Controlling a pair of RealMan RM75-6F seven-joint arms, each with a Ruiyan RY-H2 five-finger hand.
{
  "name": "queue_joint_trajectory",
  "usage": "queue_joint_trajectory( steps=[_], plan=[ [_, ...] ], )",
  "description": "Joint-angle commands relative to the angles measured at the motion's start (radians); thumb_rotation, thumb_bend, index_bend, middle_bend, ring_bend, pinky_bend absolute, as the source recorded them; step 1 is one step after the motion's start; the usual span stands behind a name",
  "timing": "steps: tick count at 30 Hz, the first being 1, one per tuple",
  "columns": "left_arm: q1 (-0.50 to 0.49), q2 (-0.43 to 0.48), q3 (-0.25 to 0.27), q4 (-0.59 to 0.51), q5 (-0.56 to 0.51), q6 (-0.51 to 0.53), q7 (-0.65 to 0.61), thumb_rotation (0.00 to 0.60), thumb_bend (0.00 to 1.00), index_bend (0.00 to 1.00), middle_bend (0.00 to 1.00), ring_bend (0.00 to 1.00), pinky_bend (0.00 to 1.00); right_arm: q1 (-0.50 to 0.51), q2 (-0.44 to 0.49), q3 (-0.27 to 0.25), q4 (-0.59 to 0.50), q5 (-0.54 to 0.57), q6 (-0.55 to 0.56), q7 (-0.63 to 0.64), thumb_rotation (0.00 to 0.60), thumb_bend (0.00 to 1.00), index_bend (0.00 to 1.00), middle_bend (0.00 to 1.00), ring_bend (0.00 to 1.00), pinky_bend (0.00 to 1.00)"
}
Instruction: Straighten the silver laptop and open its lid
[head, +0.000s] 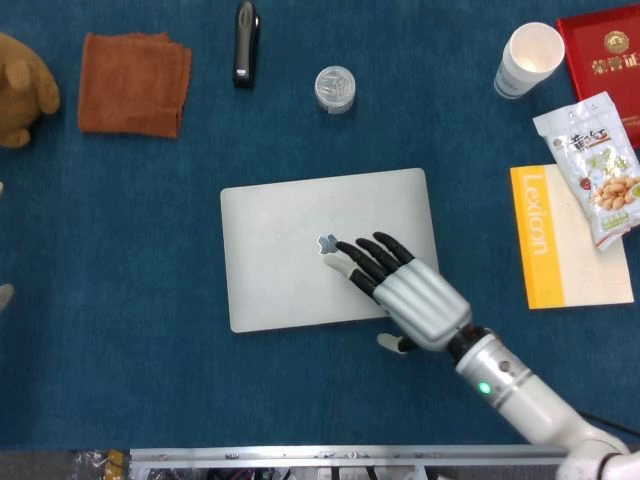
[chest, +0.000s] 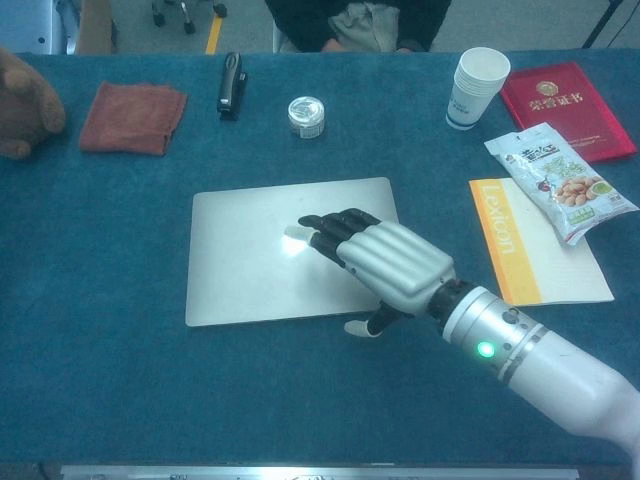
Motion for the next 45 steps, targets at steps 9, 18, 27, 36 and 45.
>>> queue_joint_trajectory(
  steps=[9,18,27,36,45],
  plan=[
    [0.012,0.005,-0.007,0.025,0.008,-0.002,-0.040,0.600,0.11,0.00,0.00,0.00,0.00,0.052,-0.129,0.014,0.097,0.078,0.005,-0.066,0.600,0.18,0.00,0.01,0.00,0.06],
    [0.019,0.008,-0.012,0.037,0.013,-0.006,-0.061,0.600,0.11,0.00,0.00,0.00,0.00,0.083,-0.185,0.014,0.156,0.103,0.015,-0.086,0.600,0.18,0.00,0.01,0.00,0.06],
    [0.023,0.006,-0.016,0.054,0.019,-0.009,-0.083,0.600,0.11,0.00,0.00,0.00,0.00,0.107,-0.229,0.012,0.201,0.119,0.026,-0.103,0.600,0.18,0.00,0.00,0.00,0.06],
    [0.027,0.000,-0.021,0.070,0.018,-0.015,-0.102,0.600,0.11,0.00,0.00,0.00,0.00,0.122,-0.252,0.018,0.232,0.147,0.035,-0.110,0.600,0.18,0.00,0.00,0.00,0.06],
    [0.030,-0.004,-0.024,0.076,0.018,-0.016,-0.111,0.600,0.11,0.00,0.00,0.00,0.00,0.135,-0.260,0.015,0.243,0.165,0.039,-0.112,0.600,0.22,0.00,0.00,0.00,0.06]
  ],
)
